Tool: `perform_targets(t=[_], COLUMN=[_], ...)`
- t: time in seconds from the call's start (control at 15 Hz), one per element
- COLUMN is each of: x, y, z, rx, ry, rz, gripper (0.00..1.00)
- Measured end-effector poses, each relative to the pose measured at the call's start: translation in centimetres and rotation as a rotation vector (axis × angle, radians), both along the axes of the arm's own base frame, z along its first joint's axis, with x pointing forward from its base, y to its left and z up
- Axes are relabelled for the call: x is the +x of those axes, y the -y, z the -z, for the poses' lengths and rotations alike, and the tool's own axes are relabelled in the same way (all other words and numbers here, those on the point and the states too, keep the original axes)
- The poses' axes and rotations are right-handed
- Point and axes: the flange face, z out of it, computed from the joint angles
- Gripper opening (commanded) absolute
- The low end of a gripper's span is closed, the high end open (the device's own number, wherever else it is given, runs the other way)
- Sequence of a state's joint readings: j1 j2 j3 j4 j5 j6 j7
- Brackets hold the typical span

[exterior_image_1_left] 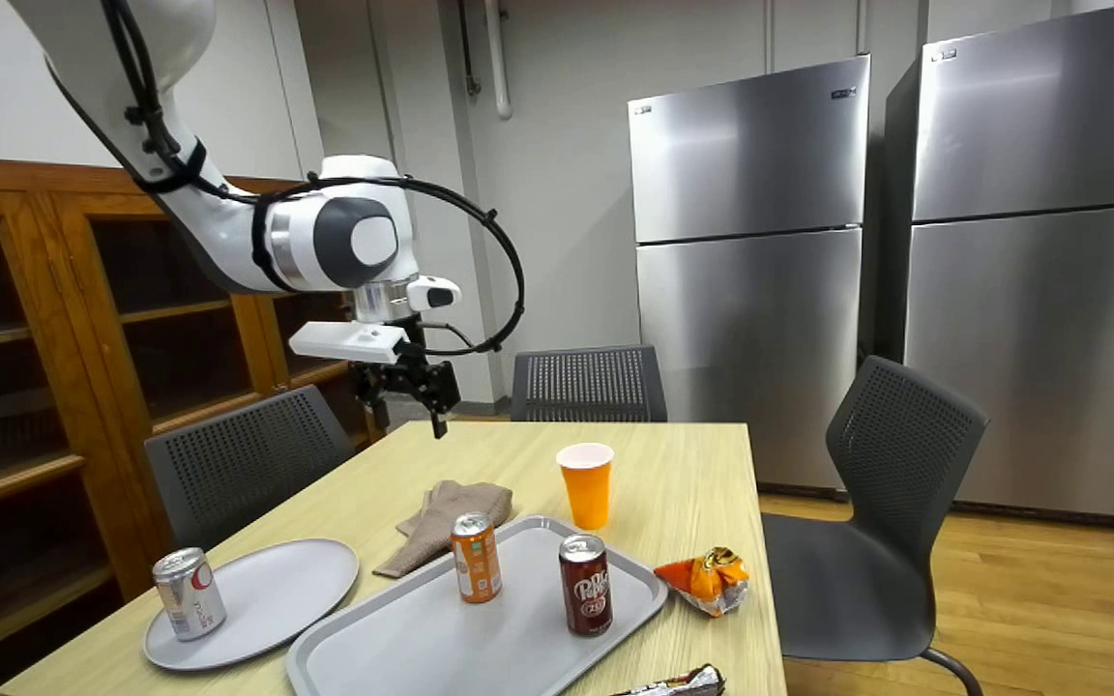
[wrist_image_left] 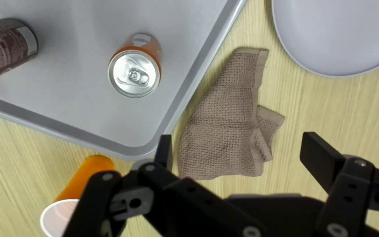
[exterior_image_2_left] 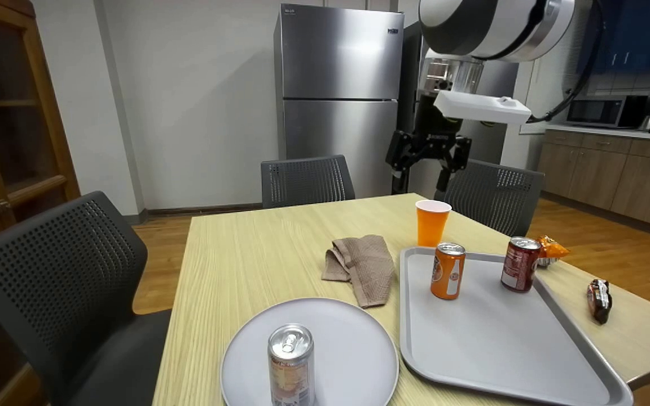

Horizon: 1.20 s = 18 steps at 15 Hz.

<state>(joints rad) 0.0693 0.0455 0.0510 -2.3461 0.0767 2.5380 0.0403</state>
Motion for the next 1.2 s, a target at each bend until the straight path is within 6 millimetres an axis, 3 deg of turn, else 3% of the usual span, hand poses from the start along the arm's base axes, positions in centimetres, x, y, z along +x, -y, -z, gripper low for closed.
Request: perform_targets(t=[0.73, 1.2], x=[-6.7, -10.9], y=[-14.3, -21.0], z=[0.2, 1.1], rx=[-0.061, -0.093], ry=[-0.08, -0.109], rz=[-0.363, -0.525], gripper=[1.0, 1.0])
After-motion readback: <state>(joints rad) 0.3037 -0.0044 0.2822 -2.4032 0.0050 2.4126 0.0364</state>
